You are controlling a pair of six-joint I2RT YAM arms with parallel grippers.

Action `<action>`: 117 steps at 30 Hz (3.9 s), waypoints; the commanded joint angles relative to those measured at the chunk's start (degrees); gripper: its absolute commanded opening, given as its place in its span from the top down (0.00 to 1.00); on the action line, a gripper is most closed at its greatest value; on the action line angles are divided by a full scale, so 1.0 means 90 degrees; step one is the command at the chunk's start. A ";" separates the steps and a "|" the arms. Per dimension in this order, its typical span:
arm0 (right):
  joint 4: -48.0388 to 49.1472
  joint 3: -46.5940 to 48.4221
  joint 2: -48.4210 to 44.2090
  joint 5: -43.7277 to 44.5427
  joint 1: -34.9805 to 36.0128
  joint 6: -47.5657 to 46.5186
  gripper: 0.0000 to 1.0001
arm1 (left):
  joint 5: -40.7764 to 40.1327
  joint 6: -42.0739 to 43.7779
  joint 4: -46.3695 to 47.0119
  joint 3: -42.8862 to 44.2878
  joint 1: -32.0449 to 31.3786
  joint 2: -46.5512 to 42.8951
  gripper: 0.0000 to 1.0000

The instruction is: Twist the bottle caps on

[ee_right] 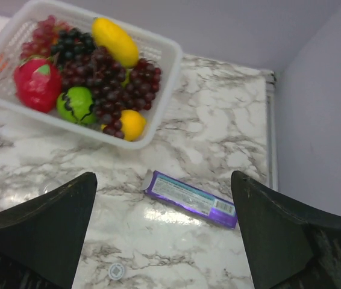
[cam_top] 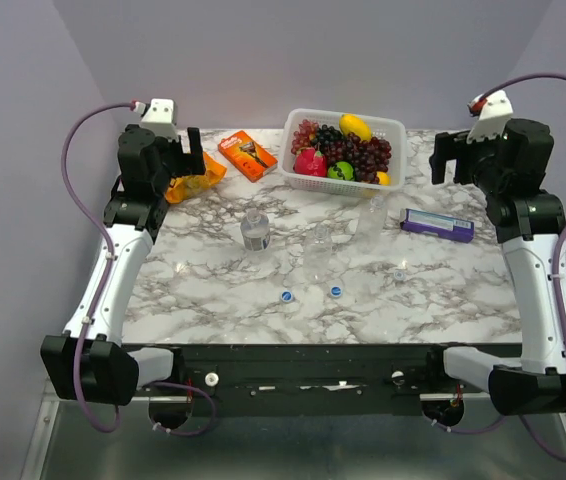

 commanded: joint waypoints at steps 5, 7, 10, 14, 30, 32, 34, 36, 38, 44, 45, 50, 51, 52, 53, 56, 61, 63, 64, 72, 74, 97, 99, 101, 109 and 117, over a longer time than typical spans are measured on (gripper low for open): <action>-0.0327 -0.0740 0.0366 -0.2922 0.0444 -0.1387 0.04 | 0.1382 0.0250 -0.0233 -0.0555 -0.0032 -0.0547 0.01; -0.0308 -0.0711 0.0582 -0.3029 0.0561 -0.1279 0.06 | 0.1518 0.0279 -0.0292 -0.0624 -0.0061 -0.0655 0.01; -0.0308 -0.0672 0.0982 -0.3010 0.0785 -0.1396 0.07 | 0.1695 0.0397 -0.0351 -0.0741 -0.0080 -0.0772 0.01; -0.0308 -0.0594 0.1451 -0.2630 0.1098 -0.1523 0.07 | 0.1753 0.0397 -0.0390 -0.0829 -0.0081 -0.0821 0.01; -0.0298 -0.0779 0.2038 -0.2140 0.1255 -0.1386 0.44 | 0.1870 0.0534 -0.0293 -0.0722 -0.0081 -0.0734 0.01; -0.0308 -0.0847 0.1970 -0.2180 0.1264 -0.1357 0.61 | 0.2122 0.0524 -0.0244 -0.0722 -0.0081 -0.0704 0.01; -0.0327 -0.0896 0.1765 -0.2170 0.1284 -0.1347 0.74 | 0.2396 0.0514 -0.0205 -0.0722 -0.0090 -0.0636 0.03; -0.0356 -0.0838 0.1415 -0.2083 0.1294 -0.1328 0.88 | 0.2950 0.0456 -0.0127 -0.0702 -0.0110 -0.0597 0.02; -0.0512 -0.0497 0.1150 -0.2111 0.1294 -0.1386 0.98 | 0.3431 0.0465 -0.0020 -0.0692 -0.0226 -0.0626 0.01; -0.1410 0.1238 0.0788 -0.3623 0.1294 -0.1318 0.99 | 0.4429 0.0395 0.0566 -0.0722 -0.1075 -0.0733 0.01; -0.1489 0.1416 0.0807 -0.4060 0.1294 -0.1250 0.99 | 0.4458 0.0668 0.0538 -0.0635 -0.1521 -0.0743 0.01; -0.1763 0.2315 0.1138 -0.5284 0.1391 -0.0586 0.99 | 0.4060 0.1529 0.0479 -0.0361 -0.2716 -0.0558 0.01; -0.1763 0.2510 0.1188 -0.5411 0.1449 -0.0508 0.99 | 0.4039 0.1568 0.0508 -0.0283 -0.2833 -0.0432 0.01; -0.1773 0.2589 0.1246 -0.5605 0.1566 -0.0401 0.99 | 0.4039 0.1549 0.0557 -0.0263 -0.2970 -0.0363 0.01; -0.1763 0.2648 0.1285 -0.5685 0.1635 -0.0361 0.99 | 0.4048 0.1501 0.0712 -0.0253 -0.3029 -0.0304 0.01; -0.1782 0.2814 0.1442 -0.5783 0.1889 -0.0312 0.99 | 0.4078 0.1481 0.0859 -0.0194 -0.3243 -0.0080 0.01; -0.1753 0.2941 0.1656 -0.5774 0.2162 -0.0341 0.99 | 0.4302 0.1627 0.0870 -0.0038 -0.3449 0.0301 0.01; -0.1753 0.3097 0.1725 -0.5773 0.2182 -0.0351 0.99 | 0.4477 0.1695 0.0665 0.0127 -0.3489 0.0515 0.01; -0.1753 0.3165 0.1831 -0.5783 0.2192 -0.0351 0.99 | 0.4633 0.1725 0.0587 0.0186 -0.3508 0.0584 0.01; -0.1753 0.3528 0.2008 -0.5852 0.2221 -0.0312 0.99 | 0.4820 0.1978 0.0225 0.0391 -0.3508 0.0878 0.11; -0.1753 0.3459 0.1989 -0.5852 0.2260 -0.0322 0.99 | 0.4801 0.1998 0.0176 0.0421 -0.3518 0.0897 0.15; -0.1724 0.2704 0.1521 -0.3341 0.2066 -0.0633 0.07 | 0.2001 0.0974 0.1241 -0.0946 -0.3118 -0.0908 0.85; -0.1724 0.1969 0.1326 -0.3497 0.1890 -0.0964 0.11 | 0.1221 0.0837 0.1289 -0.1179 -0.3069 -0.1229 0.99; -0.1743 0.0655 0.0975 -0.3887 0.1880 -0.2007 0.15 | 0.0827 0.0671 0.1261 -0.1355 -0.3059 -0.1435 1.00; -0.1627 -0.2554 0.0426 -0.4075 0.2162 -0.5172 0.22 | 0.0347 0.0436 0.1143 -0.1562 -0.2913 -0.1593 1.00; 0.0491 -0.4069 0.0747 -0.4006 0.2563 -0.4816 0.27 | 0.0191 0.0299 0.1270 -0.1318 -0.2513 -0.1407 1.00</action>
